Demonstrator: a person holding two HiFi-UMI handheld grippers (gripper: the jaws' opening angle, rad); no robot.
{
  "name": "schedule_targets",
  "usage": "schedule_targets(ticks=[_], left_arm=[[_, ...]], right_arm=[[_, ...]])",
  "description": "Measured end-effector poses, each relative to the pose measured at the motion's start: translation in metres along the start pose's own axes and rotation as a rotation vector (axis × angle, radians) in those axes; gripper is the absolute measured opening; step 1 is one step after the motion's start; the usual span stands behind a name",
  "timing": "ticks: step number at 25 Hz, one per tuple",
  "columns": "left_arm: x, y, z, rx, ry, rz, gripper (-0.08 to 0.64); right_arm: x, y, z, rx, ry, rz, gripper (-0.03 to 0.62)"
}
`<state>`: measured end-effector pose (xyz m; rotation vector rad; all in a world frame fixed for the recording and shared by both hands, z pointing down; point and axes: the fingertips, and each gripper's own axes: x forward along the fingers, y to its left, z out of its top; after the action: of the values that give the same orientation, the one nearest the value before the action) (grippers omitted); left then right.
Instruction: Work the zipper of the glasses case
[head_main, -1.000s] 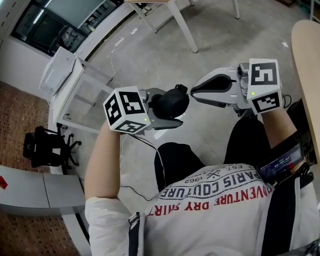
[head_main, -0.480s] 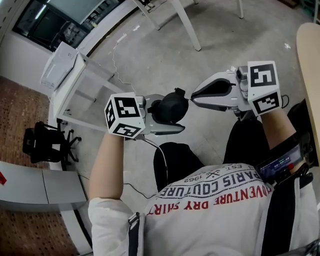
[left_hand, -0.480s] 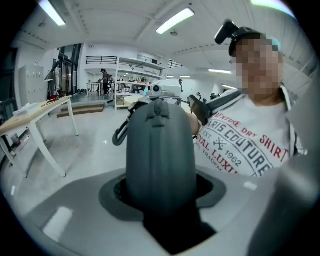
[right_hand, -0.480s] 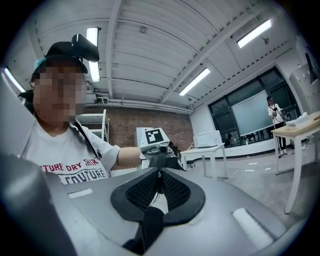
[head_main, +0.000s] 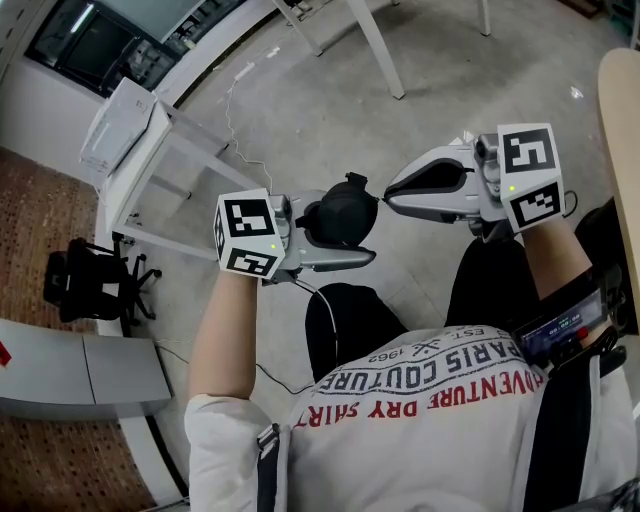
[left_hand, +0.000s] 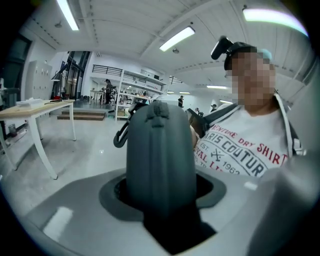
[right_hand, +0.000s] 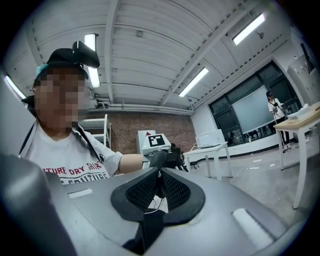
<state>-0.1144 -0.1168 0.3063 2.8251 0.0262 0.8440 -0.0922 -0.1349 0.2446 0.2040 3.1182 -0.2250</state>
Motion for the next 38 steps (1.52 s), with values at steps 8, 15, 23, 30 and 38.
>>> schedule_targets(ticks=[8,15,23,30,38], left_arm=[[0.000,-0.006,0.021,-0.032,-0.204,-0.034,0.247],[-0.004,-0.004,0.033,-0.069,-0.335,-0.049,0.247],[-0.007,0.002,0.043,-0.089,-0.451,-0.022,0.247],[-0.007,0.011,0.045,-0.127,-0.579,-0.025,0.247],[-0.010,0.023,0.059,-0.150,-0.714,0.001,0.247]], right_arm=[[-0.002,0.006,0.001,0.015,-0.003,0.016,0.018],[-0.002,0.005,0.004,0.000,-0.004,0.002,0.018],[-0.002,0.002,0.001,0.005,0.002,0.001,0.018],[-0.002,-0.005,-0.007,0.023,0.021,-0.024,0.017],[-0.008,-0.012,-0.013,0.008,0.034,-0.062,0.015]])
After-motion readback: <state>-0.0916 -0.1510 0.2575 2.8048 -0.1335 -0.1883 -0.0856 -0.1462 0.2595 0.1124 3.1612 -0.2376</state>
